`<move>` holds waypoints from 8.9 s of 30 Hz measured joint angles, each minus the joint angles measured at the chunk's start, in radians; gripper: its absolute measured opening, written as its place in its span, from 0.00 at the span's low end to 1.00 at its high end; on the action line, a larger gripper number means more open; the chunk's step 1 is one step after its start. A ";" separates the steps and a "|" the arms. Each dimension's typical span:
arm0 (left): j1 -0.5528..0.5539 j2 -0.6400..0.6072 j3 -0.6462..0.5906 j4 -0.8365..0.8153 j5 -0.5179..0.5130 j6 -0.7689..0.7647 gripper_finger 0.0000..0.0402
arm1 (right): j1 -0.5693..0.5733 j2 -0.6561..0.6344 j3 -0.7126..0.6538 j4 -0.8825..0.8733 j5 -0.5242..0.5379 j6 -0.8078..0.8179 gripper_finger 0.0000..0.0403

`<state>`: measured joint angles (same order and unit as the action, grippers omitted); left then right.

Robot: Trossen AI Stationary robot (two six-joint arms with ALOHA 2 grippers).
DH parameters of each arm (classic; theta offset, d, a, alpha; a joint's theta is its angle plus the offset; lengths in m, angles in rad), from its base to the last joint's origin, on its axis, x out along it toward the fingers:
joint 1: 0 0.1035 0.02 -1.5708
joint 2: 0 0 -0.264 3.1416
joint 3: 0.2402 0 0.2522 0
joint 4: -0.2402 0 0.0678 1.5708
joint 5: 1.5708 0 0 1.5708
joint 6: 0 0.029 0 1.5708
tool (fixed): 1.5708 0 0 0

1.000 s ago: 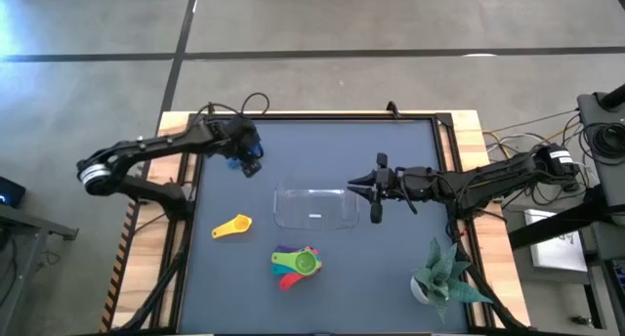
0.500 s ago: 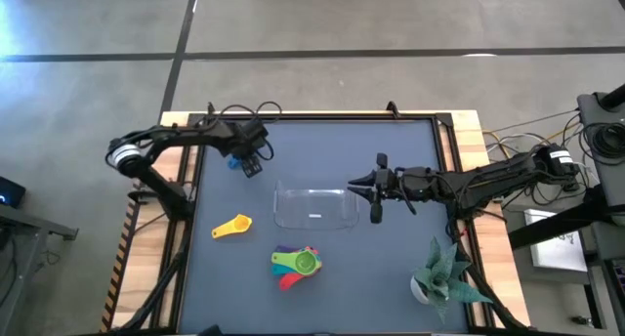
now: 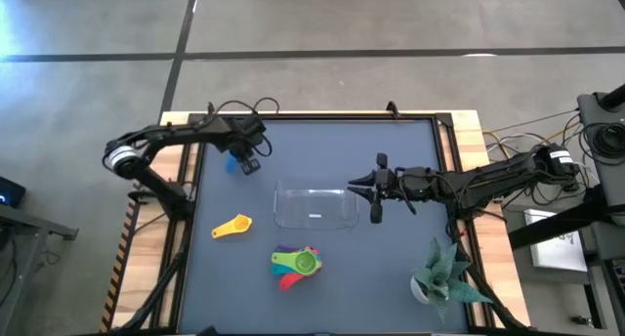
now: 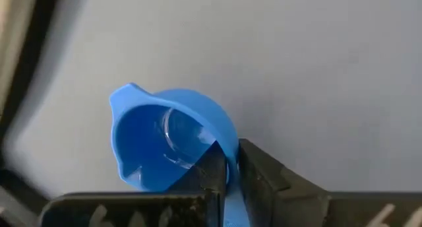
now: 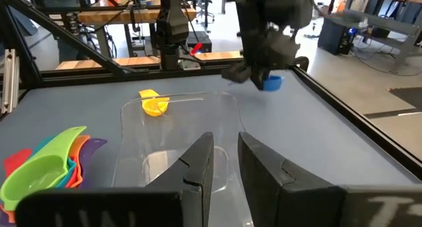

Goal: Nest measuring cups in basket
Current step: Stack the blue measuring cup on top of the green measuring cup, then stack the yellow measuring cup on top of the blue measuring cup, then adjust the nested measuring cups

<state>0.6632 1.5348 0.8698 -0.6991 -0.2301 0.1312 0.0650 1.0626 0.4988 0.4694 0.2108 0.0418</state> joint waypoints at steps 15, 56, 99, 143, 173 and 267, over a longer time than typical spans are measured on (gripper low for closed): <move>-0.560 -0.419 0.182 -0.208 0.106 -0.143 0.00 | 0.000 0.000 0.000 0.000 0.000 -0.006 0.15; -1.186 0.618 1.162 -0.576 0.092 -0.226 0.00 | 0.018 0.007 0.000 -0.055 0.022 0.026 0.14; -1.167 0.660 1.170 -0.579 0.151 -0.269 0.04 | 0.029 0.007 0.001 -0.030 0.018 0.056 0.14; -1.144 0.422 0.774 -0.287 0.141 -0.393 0.30 | 0.029 0.006 -0.001 -0.031 0.018 0.055 0.14; -1.146 -0.487 -0.323 -0.104 0.071 -1.033 0.30 | 0.029 0.006 -0.001 -0.024 0.027 0.052 0.14; -1.206 0.495 0.873 -0.563 -0.016 -0.712 0.65 | 0.030 0.006 -0.002 -0.038 0.024 0.062 0.14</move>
<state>-0.5429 2.0302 1.7430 -1.2623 -0.2463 -0.5803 0.0950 1.0691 0.4969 0.4318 0.2347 0.1041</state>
